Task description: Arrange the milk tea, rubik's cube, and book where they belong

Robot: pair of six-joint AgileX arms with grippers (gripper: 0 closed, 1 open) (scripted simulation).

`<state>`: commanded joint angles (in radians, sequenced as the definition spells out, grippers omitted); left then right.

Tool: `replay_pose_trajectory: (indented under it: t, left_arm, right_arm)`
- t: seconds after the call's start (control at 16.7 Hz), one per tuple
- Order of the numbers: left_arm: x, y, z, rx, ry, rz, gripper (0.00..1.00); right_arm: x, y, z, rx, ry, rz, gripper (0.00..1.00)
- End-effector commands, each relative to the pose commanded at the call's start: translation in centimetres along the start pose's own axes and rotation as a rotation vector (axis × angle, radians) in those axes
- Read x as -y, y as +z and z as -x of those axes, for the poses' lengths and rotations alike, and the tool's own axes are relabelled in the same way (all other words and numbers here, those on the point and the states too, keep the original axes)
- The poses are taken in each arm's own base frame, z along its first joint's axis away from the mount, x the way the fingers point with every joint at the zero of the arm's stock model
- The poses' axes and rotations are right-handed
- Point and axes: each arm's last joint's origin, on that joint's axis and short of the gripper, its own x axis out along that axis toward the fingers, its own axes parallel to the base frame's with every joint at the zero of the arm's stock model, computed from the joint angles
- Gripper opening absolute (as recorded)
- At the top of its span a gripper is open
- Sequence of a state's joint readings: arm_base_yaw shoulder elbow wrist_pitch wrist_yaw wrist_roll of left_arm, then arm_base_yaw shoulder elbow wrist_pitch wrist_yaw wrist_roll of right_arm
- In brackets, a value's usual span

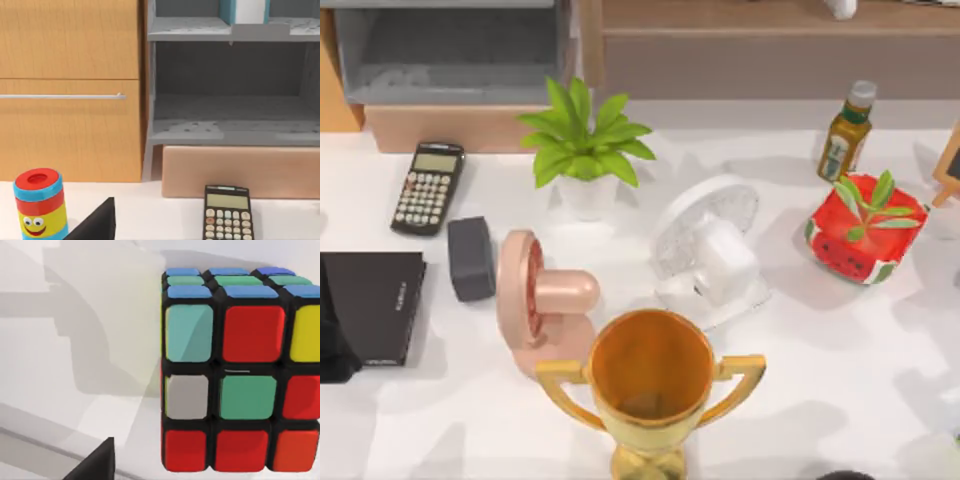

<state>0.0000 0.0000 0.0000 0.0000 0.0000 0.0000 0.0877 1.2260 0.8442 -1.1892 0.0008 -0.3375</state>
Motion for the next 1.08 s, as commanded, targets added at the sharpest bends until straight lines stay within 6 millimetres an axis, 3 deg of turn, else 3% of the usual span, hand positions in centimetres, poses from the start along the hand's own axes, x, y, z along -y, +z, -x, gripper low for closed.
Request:
replay_pose_trajectory:
  t: [0.42,0.9,1.08]
  left_arm:
    - [0.0,0.0,0.0,0.000,0.000,0.000,1.00]
    - [0.0,0.0,0.0,0.000,0.000,0.000,1.00]
    - [0.0,0.0,0.0,0.000,0.000,0.000,1.00]
  right_arm:
    - [0.1,0.0,-0.4,-0.002,0.002,-0.002,1.00]
    - [0.0,0.1,-5.4,0.000,0.000,0.000,1.00]
    - [0.0,0.0,-6.0,0.000,0.000,0.000,1.00]
